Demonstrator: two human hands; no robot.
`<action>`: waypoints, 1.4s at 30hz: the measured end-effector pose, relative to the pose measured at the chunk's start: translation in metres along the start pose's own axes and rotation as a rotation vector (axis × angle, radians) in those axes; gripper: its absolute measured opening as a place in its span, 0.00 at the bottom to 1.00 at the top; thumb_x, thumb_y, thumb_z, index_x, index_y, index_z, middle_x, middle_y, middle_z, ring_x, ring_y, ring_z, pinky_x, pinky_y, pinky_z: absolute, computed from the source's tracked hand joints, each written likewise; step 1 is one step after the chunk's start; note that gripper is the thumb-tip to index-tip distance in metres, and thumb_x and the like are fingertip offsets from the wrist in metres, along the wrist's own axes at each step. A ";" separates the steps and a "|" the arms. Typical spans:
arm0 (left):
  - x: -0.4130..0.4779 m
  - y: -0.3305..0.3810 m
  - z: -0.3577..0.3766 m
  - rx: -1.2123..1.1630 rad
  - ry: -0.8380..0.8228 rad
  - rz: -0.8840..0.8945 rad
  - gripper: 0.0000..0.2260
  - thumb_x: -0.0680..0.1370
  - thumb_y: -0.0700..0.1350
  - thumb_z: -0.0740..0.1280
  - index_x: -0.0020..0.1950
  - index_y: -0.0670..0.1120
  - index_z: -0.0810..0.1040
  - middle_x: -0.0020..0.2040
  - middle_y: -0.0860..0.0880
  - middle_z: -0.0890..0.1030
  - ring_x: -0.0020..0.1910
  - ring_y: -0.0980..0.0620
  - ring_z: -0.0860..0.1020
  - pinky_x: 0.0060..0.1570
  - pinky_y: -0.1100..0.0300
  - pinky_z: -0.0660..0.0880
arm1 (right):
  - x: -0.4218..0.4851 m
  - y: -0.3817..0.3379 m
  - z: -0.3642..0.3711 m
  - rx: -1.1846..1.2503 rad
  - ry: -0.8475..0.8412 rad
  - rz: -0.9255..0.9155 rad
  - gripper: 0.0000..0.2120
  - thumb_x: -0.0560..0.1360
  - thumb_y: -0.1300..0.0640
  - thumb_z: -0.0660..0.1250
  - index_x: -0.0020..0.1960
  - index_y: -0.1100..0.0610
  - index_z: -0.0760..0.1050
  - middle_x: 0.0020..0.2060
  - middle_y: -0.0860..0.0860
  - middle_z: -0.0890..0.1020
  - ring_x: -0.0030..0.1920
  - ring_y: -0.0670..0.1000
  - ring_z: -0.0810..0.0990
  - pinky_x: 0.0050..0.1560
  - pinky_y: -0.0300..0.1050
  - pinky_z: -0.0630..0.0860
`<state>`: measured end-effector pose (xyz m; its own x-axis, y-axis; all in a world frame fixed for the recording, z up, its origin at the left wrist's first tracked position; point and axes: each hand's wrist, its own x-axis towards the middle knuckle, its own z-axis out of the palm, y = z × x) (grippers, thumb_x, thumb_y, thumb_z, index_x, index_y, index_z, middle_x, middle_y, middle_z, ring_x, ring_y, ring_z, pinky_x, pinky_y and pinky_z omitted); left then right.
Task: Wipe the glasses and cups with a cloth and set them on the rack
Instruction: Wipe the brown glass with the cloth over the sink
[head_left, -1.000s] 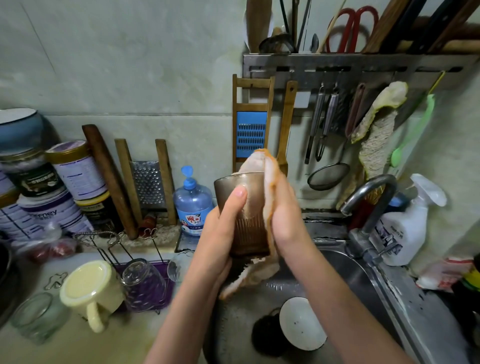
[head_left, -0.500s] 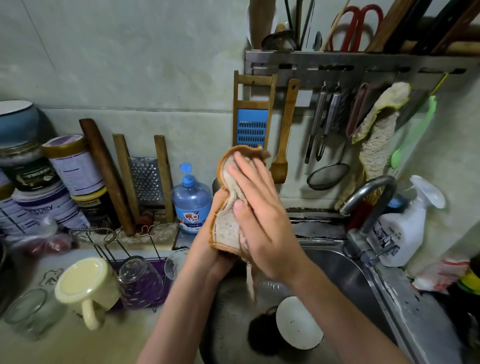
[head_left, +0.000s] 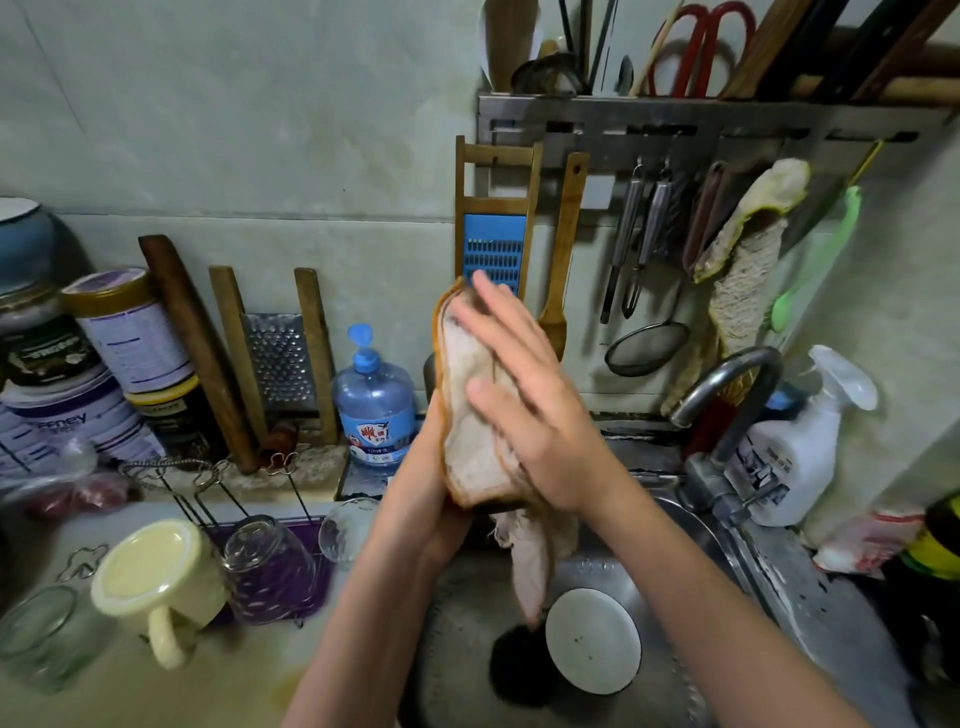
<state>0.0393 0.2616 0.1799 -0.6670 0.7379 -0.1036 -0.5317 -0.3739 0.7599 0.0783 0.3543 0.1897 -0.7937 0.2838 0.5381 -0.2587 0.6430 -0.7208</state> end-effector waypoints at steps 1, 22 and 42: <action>0.001 -0.001 -0.001 0.037 -0.024 0.007 0.27 0.72 0.54 0.60 0.68 0.45 0.74 0.65 0.43 0.78 0.67 0.45 0.74 0.71 0.45 0.65 | 0.004 -0.001 -0.001 0.167 0.052 0.081 0.22 0.78 0.54 0.57 0.72 0.49 0.65 0.76 0.44 0.59 0.76 0.41 0.53 0.77 0.54 0.51; 0.013 -0.005 -0.015 0.296 0.008 0.105 0.20 0.68 0.56 0.73 0.52 0.44 0.82 0.48 0.46 0.86 0.50 0.51 0.84 0.58 0.51 0.77 | 0.010 0.012 0.004 1.061 0.294 0.699 0.20 0.81 0.44 0.55 0.44 0.57 0.76 0.33 0.53 0.81 0.32 0.50 0.81 0.36 0.39 0.79; 0.010 -0.003 0.003 0.450 0.118 0.218 0.39 0.69 0.69 0.67 0.66 0.40 0.76 0.61 0.38 0.80 0.66 0.41 0.75 0.68 0.45 0.68 | 0.000 0.012 0.015 0.724 0.307 0.691 0.26 0.81 0.41 0.54 0.48 0.58 0.82 0.43 0.52 0.86 0.44 0.46 0.85 0.49 0.39 0.80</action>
<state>0.0354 0.2715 0.1786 -0.8055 0.5915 0.0357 -0.1139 -0.2137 0.9702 0.0666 0.3513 0.1746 -0.7468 0.6608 -0.0757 -0.1508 -0.2790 -0.9484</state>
